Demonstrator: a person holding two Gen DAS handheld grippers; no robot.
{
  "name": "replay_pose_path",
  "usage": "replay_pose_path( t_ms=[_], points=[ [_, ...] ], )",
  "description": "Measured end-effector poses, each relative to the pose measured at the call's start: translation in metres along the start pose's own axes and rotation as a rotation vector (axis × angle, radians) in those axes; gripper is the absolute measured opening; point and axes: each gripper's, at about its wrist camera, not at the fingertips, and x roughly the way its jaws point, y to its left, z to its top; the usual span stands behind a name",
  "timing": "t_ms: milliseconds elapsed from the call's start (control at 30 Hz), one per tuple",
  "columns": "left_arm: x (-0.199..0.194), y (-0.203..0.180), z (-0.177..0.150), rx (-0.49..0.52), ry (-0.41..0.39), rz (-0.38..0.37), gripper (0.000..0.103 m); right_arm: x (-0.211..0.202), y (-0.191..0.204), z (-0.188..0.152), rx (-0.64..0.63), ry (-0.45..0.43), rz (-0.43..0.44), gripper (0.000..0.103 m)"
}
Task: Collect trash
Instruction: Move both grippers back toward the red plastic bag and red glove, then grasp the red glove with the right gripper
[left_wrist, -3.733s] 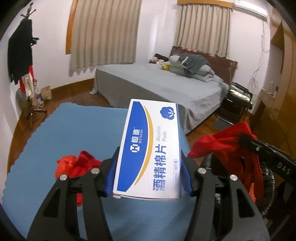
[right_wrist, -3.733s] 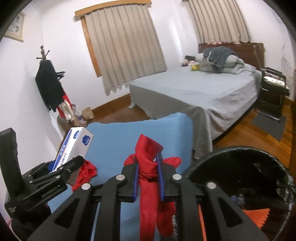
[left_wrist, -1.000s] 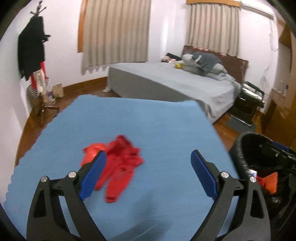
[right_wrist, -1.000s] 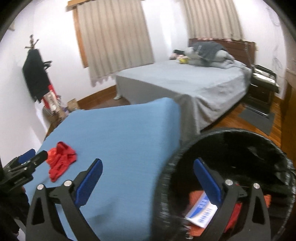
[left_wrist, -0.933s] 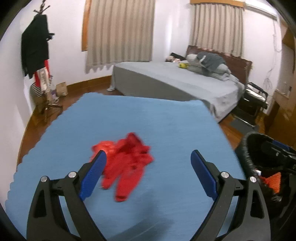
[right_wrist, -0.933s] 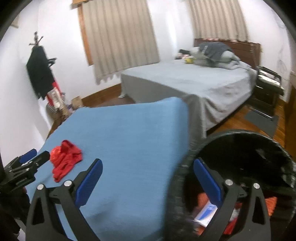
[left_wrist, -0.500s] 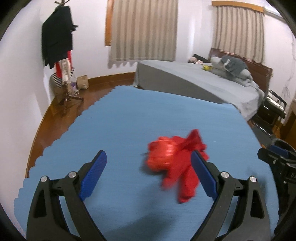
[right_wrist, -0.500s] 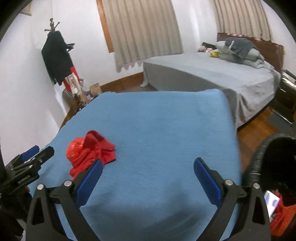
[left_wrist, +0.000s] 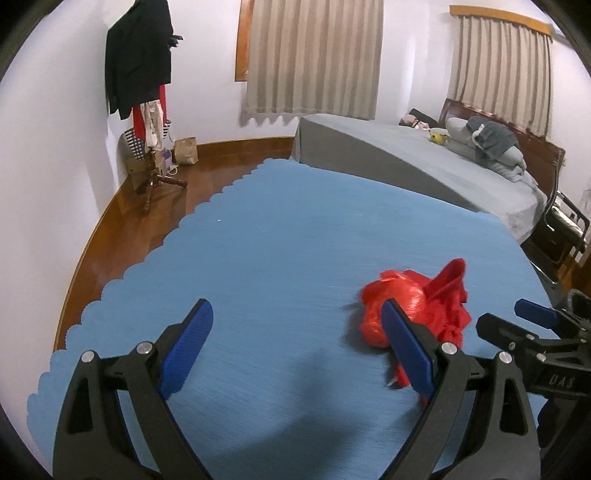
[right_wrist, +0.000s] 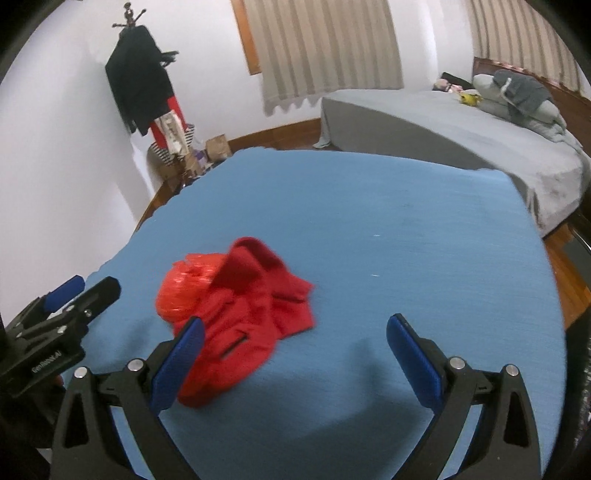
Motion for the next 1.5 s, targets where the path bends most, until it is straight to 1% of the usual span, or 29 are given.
replay_pose_path(
  t_ms=[200, 267, 433, 500, 633, 767, 833, 900, 1067, 1133, 1267, 1333, 1367, 1433, 1500],
  points=[
    [0.002, 0.019, 0.003, -0.039, -0.008, 0.024, 0.09, 0.017, 0.016, 0.001, -0.008, 0.032, 0.008, 0.097],
    [0.003, 0.022, 0.003, -0.048, -0.01, 0.025, 0.09, 0.025, 0.023, 0.0, -0.036, 0.055, -0.015, 0.097],
    [0.004, 0.024, 0.004, -0.048, -0.009, 0.024, 0.09, 0.04, 0.023, -0.004, -0.05, 0.126, -0.059, 0.097],
    [0.004, 0.024, 0.003, -0.05, -0.011, 0.025, 0.09, 0.04, 0.022, -0.004, -0.064, 0.129, -0.081, 0.097],
    [0.004, 0.024, 0.004, -0.053, -0.01, 0.027, 0.09, 0.03, 0.004, -0.008, -0.064, 0.135, -0.147, 0.096],
    [0.005, 0.025, 0.003, -0.049, -0.009, 0.021, 0.09, 0.016, -0.025, -0.012, -0.009, 0.128, -0.199, 0.096],
    [0.006, 0.024, 0.004, -0.044, -0.009, 0.021, 0.09, 0.008, -0.035, -0.013, 0.017, 0.115, -0.195, 0.096],
    [0.007, 0.023, 0.005, -0.047, -0.008, 0.017, 0.09, 0.002, -0.038, -0.012, 0.027, 0.099, -0.168, 0.096],
    [0.005, 0.021, 0.003, -0.042, -0.012, 0.014, 0.09, 0.005, -0.02, 0.001, 0.042, 0.054, -0.066, 0.096],
    [0.005, 0.021, 0.002, -0.04, -0.013, 0.017, 0.09, 0.015, -0.011, 0.008, 0.027, 0.05, -0.062, 0.096],
    [0.005, 0.021, 0.002, -0.04, -0.014, 0.021, 0.09, 0.033, -0.005, 0.016, 0.035, 0.069, -0.043, 0.089],
    [0.005, 0.021, 0.001, -0.044, -0.012, 0.021, 0.09, 0.042, -0.003, 0.018, 0.034, 0.085, -0.038, 0.083],
    [0.005, 0.02, 0.001, -0.046, -0.011, 0.02, 0.09, 0.047, -0.003, 0.019, 0.037, 0.102, -0.031, 0.077],
    [0.005, 0.019, 0.001, -0.045, -0.011, 0.019, 0.09, 0.048, -0.003, 0.019, 0.032, 0.097, -0.026, 0.07],
    [0.006, 0.018, 0.0, -0.042, -0.01, 0.014, 0.09, 0.046, -0.003, 0.019, 0.029, 0.103, 0.002, 0.05]
  ],
)
